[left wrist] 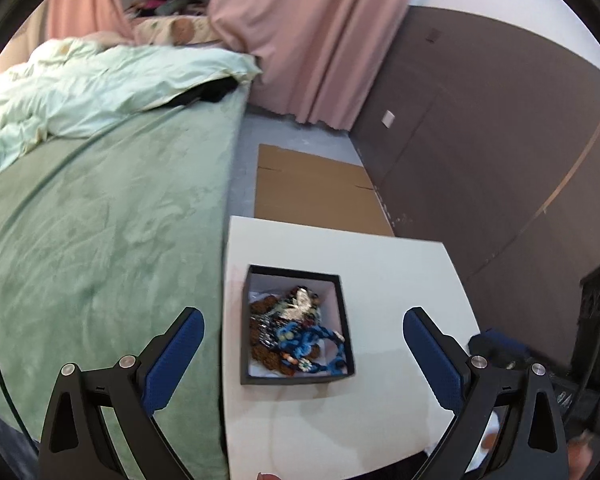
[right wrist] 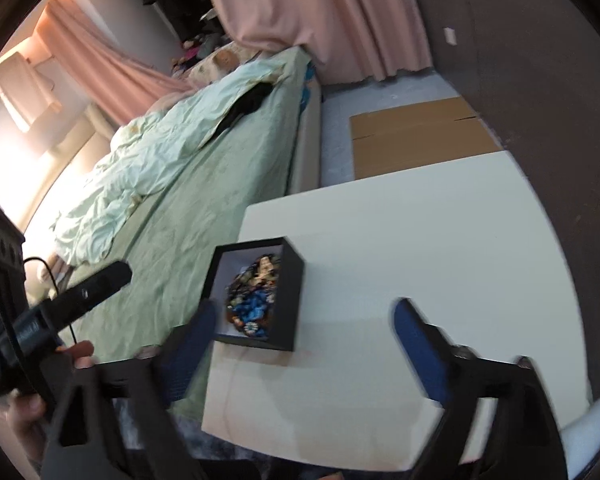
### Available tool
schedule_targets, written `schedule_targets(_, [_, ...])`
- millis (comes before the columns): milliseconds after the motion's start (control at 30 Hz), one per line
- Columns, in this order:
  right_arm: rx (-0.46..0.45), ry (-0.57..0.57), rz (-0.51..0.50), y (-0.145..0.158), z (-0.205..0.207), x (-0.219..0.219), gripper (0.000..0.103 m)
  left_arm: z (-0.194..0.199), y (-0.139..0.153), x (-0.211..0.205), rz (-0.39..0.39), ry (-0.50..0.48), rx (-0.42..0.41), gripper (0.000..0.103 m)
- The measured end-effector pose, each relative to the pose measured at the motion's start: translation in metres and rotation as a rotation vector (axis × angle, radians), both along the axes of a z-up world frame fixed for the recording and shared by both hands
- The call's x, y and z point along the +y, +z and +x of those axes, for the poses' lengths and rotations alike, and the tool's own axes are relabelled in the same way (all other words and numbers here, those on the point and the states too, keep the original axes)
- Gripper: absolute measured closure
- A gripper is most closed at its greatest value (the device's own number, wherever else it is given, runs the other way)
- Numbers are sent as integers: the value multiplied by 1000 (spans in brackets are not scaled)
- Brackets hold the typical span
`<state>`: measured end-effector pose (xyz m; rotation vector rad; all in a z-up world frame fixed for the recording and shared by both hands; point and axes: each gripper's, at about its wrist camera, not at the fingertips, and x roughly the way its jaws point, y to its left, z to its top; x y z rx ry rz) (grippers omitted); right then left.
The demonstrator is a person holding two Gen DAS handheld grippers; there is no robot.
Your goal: Organize jewelry
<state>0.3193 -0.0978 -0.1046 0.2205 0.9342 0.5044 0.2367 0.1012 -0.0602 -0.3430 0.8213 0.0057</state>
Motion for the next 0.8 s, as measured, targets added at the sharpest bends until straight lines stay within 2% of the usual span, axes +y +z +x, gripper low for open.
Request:
schedule_targets(200, [-31, -48, 29, 11, -9, -31, 5, -6, 5, -31, 40, -93, -11, 0])
schedule_targets(567, [-82, -42, 29, 17, -43, -68, 5, -24, 20, -59, 65, -146, -82, 0])
schedule_targets(667, [-80, -20, 51, 19, -51, -73, 5, -28, 23, -66, 89, -167, -81, 0])
schedule_targets(800, [-93, -29, 26, 24, -57, -76, 5, -38, 29, -70, 104, -188, -83, 0])
